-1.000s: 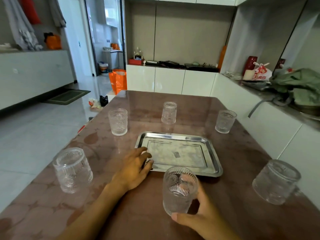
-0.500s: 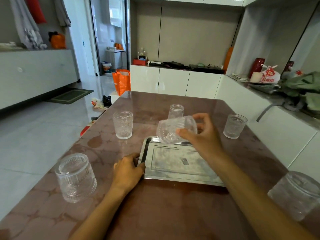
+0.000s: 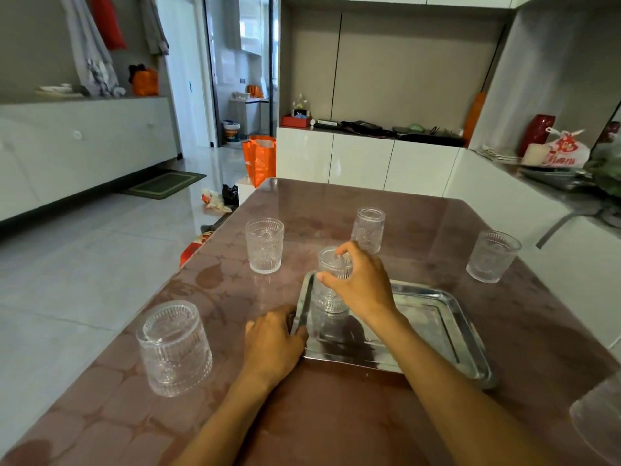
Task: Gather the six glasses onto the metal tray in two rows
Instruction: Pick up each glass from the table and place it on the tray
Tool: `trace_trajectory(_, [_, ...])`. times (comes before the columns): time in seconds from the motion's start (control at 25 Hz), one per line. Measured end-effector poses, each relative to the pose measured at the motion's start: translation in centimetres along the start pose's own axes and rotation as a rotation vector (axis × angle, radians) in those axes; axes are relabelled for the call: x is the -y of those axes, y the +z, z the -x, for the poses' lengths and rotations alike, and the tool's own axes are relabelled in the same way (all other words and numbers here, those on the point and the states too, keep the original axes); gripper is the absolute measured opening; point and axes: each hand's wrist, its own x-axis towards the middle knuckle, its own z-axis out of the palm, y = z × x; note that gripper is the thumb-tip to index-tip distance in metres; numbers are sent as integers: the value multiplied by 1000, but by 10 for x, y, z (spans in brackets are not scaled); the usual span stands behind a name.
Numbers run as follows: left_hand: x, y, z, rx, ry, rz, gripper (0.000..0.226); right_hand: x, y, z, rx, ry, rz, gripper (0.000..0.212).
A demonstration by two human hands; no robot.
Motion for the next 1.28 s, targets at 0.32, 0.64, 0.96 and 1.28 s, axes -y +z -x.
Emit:
trace_trajectory(0.32, [45,-112,63,-561,117,-162,77,0,-36,92,-89,-127,-267,23])
trace_trajectory(0.64, [8,-111,82,-350,56,94,85,59,-23,152,475,-149,-653,77])
trace_trajectory(0.96, [-70,-40,41,149,188,428,55,18,-50,115,-206,60,-675,84])
trace_trajectory(1.28, [7,5,-9,96,-141,-172,38,-62,-19,35,-110,396,-371,84])
